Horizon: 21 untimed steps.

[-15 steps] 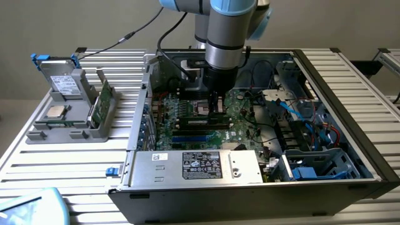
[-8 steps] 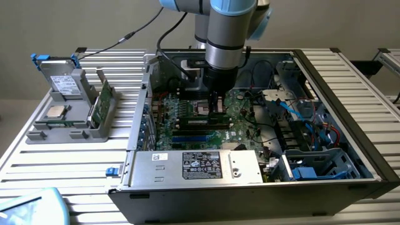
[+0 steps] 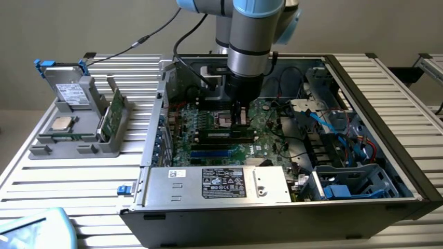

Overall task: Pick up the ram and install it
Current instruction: 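Insert the ram into the slot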

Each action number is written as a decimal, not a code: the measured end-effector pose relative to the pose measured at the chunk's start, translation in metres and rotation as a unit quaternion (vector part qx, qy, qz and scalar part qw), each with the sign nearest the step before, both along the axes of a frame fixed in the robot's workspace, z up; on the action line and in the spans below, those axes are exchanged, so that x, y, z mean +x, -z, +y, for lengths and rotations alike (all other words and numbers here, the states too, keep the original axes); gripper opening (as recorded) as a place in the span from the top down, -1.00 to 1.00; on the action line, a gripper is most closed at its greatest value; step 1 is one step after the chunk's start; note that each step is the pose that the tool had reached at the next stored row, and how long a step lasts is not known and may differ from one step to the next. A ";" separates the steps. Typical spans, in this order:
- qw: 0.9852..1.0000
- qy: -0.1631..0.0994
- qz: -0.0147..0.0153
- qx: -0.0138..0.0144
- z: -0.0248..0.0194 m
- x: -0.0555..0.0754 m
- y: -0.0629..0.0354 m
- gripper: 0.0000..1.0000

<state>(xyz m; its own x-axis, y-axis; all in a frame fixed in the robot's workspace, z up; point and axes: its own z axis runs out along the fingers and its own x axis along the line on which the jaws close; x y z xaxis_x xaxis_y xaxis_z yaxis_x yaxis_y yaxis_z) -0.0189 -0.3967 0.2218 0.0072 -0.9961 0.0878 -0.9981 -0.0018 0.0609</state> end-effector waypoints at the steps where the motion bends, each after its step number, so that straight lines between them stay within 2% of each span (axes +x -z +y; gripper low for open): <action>1: 1.000 0.000 0.000 0.000 0.0000 0.000 0.0000 0.71; 6: 1.000 0.000 0.002 -0.001 -0.0005 0.000 0.0000 0.71; 21: 1.000 0.000 0.002 -0.001 -0.0009 0.001 0.0004 0.71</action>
